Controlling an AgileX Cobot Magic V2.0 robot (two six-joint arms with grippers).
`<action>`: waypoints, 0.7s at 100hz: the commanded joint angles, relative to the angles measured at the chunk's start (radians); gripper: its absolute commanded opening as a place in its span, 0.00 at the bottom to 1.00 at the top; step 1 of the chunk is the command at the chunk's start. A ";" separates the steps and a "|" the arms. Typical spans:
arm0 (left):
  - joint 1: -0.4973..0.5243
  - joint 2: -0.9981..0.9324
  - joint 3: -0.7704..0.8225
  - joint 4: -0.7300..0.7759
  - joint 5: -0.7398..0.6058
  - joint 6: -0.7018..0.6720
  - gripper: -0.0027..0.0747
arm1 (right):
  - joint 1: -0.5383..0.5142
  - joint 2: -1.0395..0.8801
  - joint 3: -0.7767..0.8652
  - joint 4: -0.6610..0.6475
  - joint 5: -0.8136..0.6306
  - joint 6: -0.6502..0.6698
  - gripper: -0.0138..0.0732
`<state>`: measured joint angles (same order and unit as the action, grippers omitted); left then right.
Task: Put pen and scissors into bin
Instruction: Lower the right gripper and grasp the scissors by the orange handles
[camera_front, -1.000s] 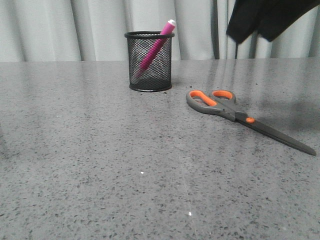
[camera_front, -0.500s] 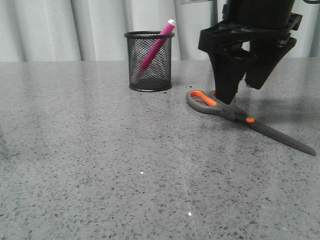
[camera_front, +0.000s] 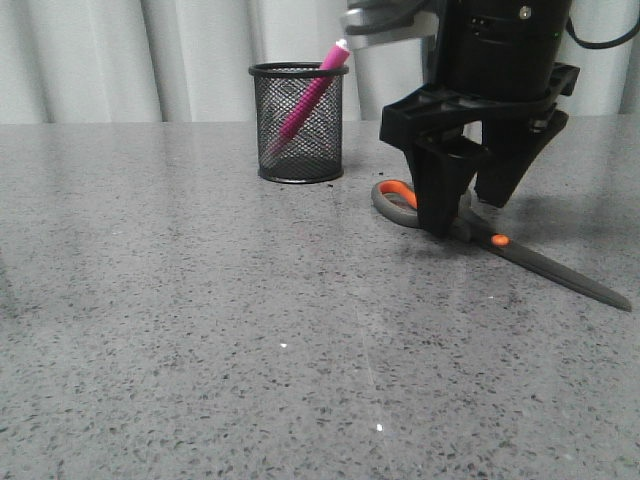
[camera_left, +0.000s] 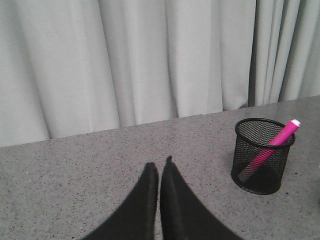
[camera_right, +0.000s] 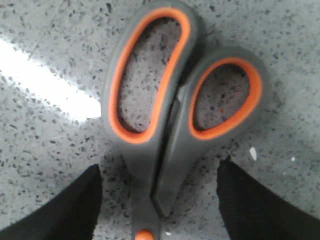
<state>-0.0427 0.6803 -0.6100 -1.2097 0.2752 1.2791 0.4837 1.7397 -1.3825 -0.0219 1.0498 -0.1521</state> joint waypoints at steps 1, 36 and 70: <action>0.001 -0.005 -0.026 -0.029 -0.023 -0.009 0.01 | 0.000 -0.032 -0.034 -0.018 -0.021 0.009 0.67; 0.001 -0.005 -0.026 -0.029 -0.023 -0.009 0.01 | -0.002 -0.026 -0.030 -0.018 -0.028 0.009 0.59; 0.001 -0.005 -0.026 -0.029 -0.023 -0.009 0.01 | -0.002 -0.026 -0.030 -0.018 0.018 0.009 0.25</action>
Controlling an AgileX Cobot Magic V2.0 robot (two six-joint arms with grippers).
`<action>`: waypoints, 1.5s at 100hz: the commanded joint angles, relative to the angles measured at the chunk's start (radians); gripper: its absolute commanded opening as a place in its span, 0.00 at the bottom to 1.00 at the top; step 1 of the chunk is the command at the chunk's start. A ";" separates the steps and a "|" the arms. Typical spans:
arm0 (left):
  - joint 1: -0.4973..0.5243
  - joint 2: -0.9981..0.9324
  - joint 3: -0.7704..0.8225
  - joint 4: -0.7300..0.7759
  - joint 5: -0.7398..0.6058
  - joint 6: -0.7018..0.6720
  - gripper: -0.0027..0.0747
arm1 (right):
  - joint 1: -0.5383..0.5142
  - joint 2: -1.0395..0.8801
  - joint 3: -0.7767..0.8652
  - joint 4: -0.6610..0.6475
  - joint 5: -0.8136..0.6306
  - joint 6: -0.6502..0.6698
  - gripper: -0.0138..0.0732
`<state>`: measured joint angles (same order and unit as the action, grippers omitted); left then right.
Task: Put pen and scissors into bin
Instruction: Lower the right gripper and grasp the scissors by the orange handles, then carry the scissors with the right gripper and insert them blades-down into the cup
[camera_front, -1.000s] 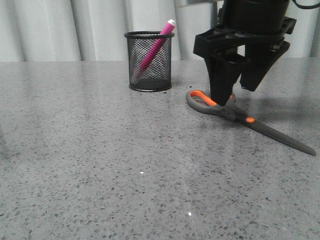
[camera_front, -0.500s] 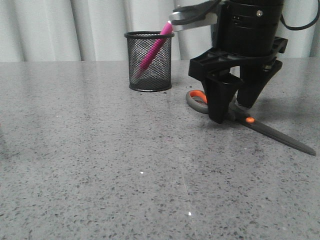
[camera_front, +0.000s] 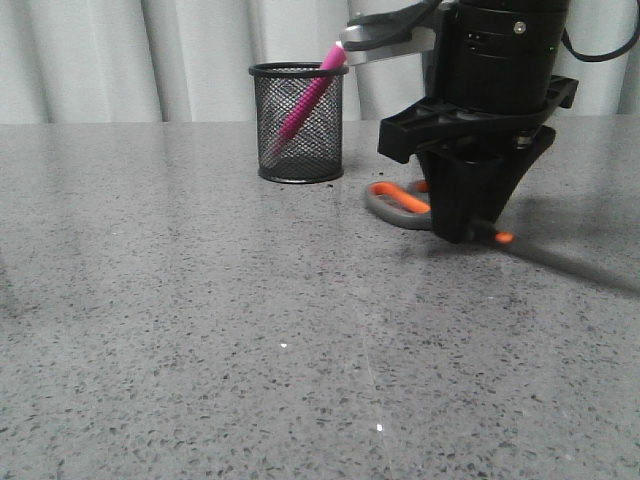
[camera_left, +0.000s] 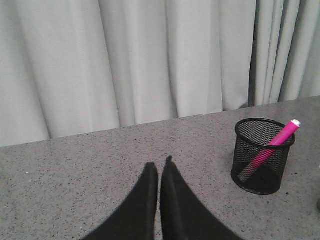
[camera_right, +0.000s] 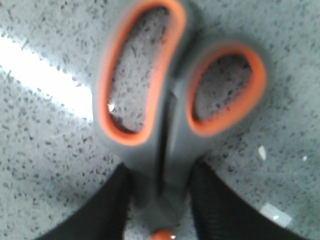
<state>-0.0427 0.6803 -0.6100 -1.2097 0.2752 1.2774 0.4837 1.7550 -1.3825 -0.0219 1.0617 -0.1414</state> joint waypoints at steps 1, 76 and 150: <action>0.001 -0.005 -0.026 -0.029 -0.023 -0.008 0.01 | -0.002 -0.041 -0.030 -0.018 0.006 -0.002 0.22; 0.001 -0.006 -0.026 -0.029 -0.027 -0.008 0.01 | -0.002 -0.430 0.187 0.119 -0.783 -0.002 0.07; 0.001 -0.006 -0.026 -0.029 -0.027 -0.008 0.01 | 0.048 -0.025 0.063 0.123 -1.752 -0.002 0.07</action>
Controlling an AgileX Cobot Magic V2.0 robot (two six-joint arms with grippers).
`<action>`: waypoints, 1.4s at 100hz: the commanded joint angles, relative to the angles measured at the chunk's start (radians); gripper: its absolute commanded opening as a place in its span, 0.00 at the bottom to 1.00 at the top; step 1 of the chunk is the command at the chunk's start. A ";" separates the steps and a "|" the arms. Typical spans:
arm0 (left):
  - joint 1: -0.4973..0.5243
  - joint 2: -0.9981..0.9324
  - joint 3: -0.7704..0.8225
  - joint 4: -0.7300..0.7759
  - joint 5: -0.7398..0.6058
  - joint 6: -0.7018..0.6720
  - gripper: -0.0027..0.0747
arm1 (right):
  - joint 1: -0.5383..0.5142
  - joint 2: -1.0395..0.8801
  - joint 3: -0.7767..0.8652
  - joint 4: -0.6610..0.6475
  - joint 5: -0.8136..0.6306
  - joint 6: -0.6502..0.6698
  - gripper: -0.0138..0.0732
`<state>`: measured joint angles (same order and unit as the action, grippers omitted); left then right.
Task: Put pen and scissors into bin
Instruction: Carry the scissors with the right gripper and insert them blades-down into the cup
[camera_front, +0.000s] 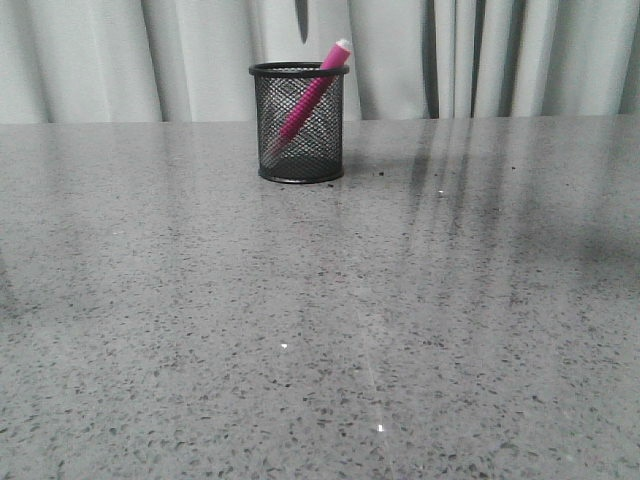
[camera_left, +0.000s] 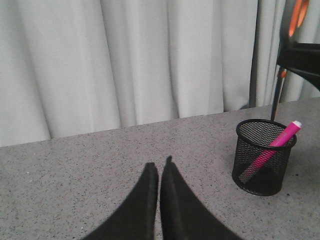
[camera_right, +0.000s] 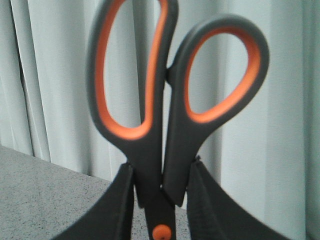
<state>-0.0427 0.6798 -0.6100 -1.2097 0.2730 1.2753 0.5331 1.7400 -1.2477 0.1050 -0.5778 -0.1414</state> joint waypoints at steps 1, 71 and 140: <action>0.001 -0.006 -0.026 -0.029 -0.025 -0.006 0.01 | -0.002 -0.004 -0.075 -0.003 -0.113 -0.002 0.07; 0.001 -0.006 -0.026 -0.029 -0.025 -0.006 0.01 | -0.002 0.150 -0.073 -0.003 -0.046 -0.002 0.07; 0.001 -0.006 -0.026 -0.029 -0.025 -0.006 0.01 | -0.002 0.148 -0.073 -0.003 -0.033 -0.002 0.48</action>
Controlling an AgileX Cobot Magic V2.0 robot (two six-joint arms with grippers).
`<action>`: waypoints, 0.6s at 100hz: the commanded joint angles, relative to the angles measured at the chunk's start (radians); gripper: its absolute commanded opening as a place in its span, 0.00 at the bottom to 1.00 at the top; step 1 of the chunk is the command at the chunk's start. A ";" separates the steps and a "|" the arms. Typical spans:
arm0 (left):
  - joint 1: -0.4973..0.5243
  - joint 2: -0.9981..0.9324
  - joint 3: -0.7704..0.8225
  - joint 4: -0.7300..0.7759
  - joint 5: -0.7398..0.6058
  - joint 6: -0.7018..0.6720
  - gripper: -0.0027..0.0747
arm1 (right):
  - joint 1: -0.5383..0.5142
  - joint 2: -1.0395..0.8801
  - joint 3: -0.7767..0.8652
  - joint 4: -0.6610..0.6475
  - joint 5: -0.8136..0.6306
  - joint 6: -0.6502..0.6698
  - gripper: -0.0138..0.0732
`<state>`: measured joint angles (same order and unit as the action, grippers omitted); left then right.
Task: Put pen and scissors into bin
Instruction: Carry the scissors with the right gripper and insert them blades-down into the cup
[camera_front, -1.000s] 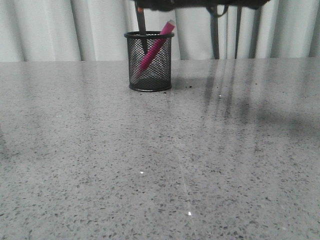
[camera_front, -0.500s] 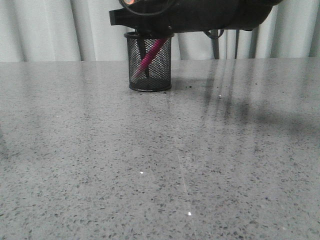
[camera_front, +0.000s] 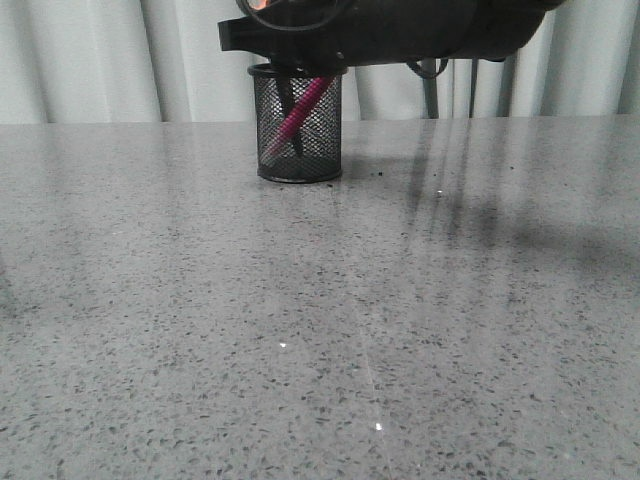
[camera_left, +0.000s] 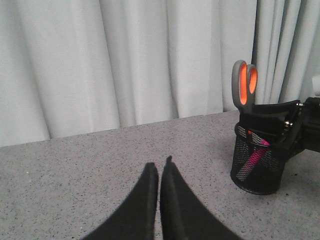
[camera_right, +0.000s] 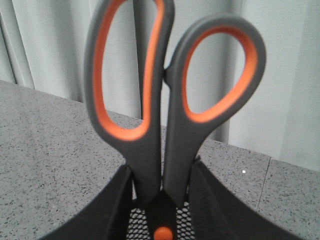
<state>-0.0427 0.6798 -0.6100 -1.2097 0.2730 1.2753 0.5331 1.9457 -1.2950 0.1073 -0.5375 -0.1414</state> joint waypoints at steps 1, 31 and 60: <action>0.001 -0.006 -0.026 -0.029 -0.025 -0.006 0.01 | -0.002 -0.057 -0.026 -0.006 -0.073 -0.002 0.48; 0.001 -0.006 -0.026 -0.029 -0.025 -0.006 0.01 | -0.002 -0.108 -0.026 -0.006 -0.073 -0.002 0.50; 0.001 -0.006 -0.026 -0.029 -0.025 -0.006 0.01 | -0.005 -0.229 0.027 -0.006 -0.085 -0.002 0.50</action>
<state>-0.0427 0.6798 -0.6100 -1.2097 0.2730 1.2739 0.5331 1.8277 -1.2696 0.1073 -0.5296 -0.1414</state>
